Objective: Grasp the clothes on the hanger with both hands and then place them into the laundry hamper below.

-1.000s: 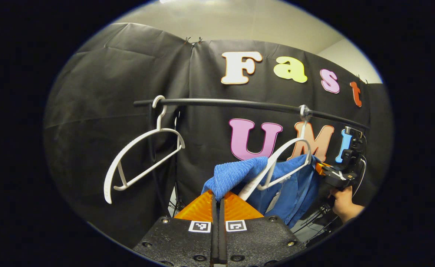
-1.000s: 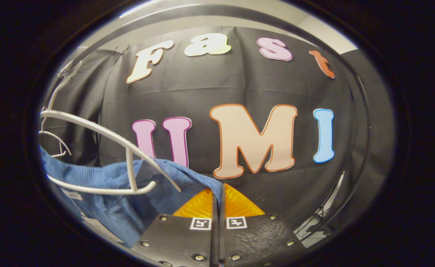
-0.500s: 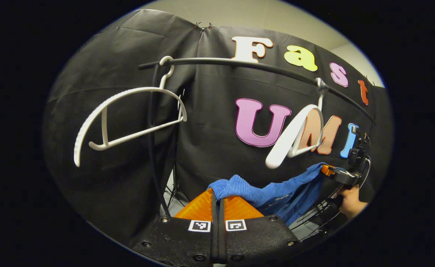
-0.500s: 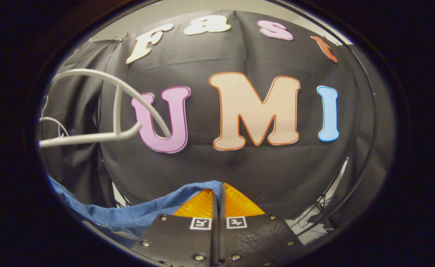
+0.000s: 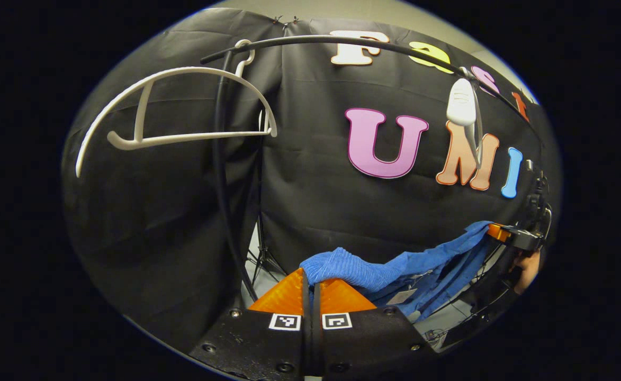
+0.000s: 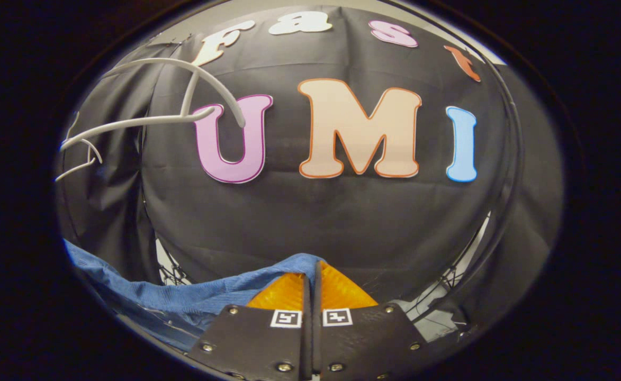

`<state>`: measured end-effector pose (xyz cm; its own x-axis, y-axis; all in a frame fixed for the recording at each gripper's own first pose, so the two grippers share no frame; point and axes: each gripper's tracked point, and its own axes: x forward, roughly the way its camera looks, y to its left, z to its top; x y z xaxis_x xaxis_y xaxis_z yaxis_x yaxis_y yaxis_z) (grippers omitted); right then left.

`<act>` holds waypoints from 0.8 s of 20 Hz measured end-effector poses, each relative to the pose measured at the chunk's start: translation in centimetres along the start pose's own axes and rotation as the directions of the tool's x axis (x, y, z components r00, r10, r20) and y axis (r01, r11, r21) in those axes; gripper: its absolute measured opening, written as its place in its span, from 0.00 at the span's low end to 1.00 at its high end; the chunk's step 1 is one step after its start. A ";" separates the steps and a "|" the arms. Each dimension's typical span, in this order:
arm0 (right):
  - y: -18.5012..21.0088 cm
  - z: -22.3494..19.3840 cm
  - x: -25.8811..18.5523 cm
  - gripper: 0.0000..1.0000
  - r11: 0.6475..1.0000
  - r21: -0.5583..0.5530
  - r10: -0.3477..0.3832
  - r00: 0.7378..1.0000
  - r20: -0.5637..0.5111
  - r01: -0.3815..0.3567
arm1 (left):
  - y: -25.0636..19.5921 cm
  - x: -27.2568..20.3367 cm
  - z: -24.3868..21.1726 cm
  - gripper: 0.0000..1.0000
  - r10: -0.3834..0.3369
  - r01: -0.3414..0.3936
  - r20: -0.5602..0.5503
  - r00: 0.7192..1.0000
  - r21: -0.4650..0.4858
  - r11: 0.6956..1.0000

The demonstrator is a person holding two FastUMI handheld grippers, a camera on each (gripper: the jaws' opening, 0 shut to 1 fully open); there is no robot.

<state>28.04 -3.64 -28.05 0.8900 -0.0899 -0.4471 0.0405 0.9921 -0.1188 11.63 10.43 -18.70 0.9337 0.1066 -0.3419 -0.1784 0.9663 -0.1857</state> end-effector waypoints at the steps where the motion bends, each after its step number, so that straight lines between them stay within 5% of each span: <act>1: -0.2 -0.5 -0.4 0.01 1.000 -0.011 -0.003 1.000 -0.006 0.003 | 0.0 0.1 -0.2 0.01 -0.002 0.002 -0.004 1.000 -0.002 1.000; 7: 3.7 -4.2 -4.2 0.01 0.980 -0.101 0.166 0.984 -0.057 -0.171 | -1.2 0.6 -1.2 0.01 -0.044 0.045 -0.022 0.999 0.057 0.997; 16: 7.4 -7.3 -8.5 0.01 0.978 -0.028 0.200 0.971 -0.130 -0.205 | -5.8 0.7 -2.2 0.00 -0.165 0.170 -0.050 0.985 0.136 0.976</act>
<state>17.41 3.78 -31.61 0.8136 0.0999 -0.5728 -0.1560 0.9865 -0.0496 12.62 4.37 -19.89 0.9335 -0.0657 -0.3524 0.0266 0.9931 -0.1145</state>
